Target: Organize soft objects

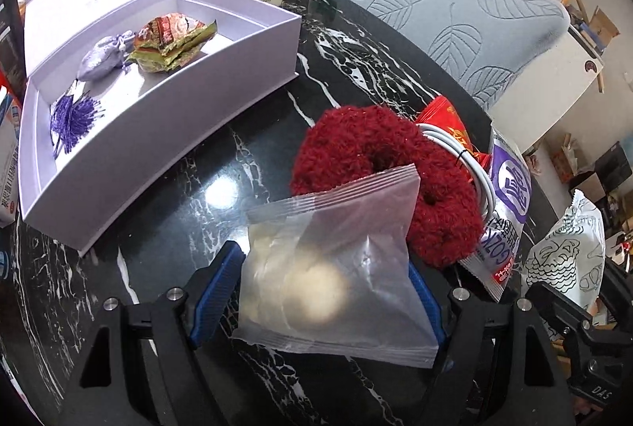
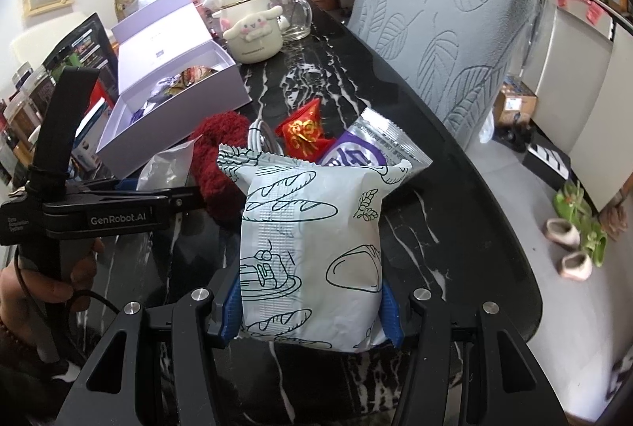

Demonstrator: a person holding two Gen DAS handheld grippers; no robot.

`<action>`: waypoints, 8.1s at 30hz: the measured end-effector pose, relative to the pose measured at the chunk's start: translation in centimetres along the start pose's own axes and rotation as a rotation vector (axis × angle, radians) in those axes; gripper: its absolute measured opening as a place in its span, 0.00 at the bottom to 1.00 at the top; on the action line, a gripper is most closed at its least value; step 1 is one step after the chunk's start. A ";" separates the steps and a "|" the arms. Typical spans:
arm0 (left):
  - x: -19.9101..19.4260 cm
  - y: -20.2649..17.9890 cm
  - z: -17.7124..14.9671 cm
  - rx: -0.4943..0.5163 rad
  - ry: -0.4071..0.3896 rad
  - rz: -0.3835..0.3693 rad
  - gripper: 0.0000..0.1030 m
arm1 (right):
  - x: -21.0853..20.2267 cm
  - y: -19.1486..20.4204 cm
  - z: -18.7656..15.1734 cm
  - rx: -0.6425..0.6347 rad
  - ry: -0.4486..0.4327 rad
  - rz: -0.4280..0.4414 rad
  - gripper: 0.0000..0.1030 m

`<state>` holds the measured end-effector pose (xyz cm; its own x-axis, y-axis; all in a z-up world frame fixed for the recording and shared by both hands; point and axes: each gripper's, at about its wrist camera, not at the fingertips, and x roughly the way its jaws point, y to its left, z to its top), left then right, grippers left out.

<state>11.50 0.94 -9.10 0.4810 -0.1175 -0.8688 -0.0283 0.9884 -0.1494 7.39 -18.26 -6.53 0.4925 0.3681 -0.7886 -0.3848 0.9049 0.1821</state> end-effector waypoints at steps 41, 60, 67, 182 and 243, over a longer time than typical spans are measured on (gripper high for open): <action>-9.3 2.8 -6.2 -0.044 -0.194 0.080 0.61 | -0.2 6.1 -1.6 -0.112 -0.019 0.135 0.53; -14.4 7.7 -7.8 -0.164 -0.280 0.171 0.61 | 0.7 12.8 0.0 -0.273 -0.026 0.288 0.53; -16.3 9.0 -6.9 -0.192 -0.335 0.198 0.61 | 0.6 14.8 1.7 -0.326 -0.045 0.333 0.53; -15.2 9.0 4.9 -0.094 -0.372 0.324 0.74 | 0.4 15.9 16.4 -0.396 -0.220 0.173 0.66; -8.1 -4.9 -1.6 0.155 -0.249 0.009 0.74 | -4.4 0.5 2.6 -0.072 -0.151 -0.043 0.66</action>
<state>6.34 -3.11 -2.09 0.6824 -0.1003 -0.7241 0.0914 0.9945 -0.0516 7.08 -18.86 -1.43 0.6192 0.3620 -0.6969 -0.4130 0.9049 0.1030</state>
